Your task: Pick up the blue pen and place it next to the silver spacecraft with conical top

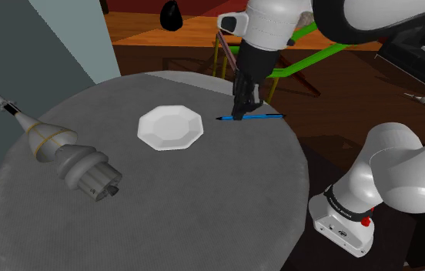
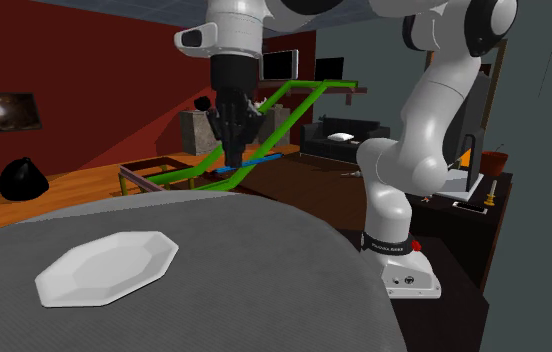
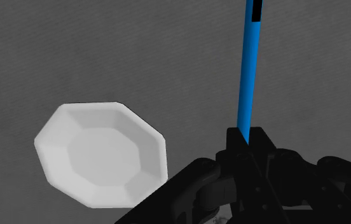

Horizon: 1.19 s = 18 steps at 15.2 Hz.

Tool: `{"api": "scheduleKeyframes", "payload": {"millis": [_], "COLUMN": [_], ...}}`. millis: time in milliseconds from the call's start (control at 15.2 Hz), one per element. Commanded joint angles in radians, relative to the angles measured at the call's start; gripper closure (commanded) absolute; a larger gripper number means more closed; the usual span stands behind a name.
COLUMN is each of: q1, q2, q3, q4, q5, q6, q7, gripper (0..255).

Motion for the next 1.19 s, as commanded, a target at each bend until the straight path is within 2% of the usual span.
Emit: {"api": "scheduleKeyframes", "payload": {"millis": [0, 594, 1122], "q1": [-0.001, -0.004, 0.016], "q2": [0.0, 0.013, 0.298], "q3": [-0.002, -0.008, 0.093], "q4": [0.027, 0.153, 0.415], "q5": [-0.002, -0.009, -0.033], "q6": [-0.028, -0.14, -0.108], "q7": [0.001, 0.009, 0.14], "gripper": [255, 255, 255]}}
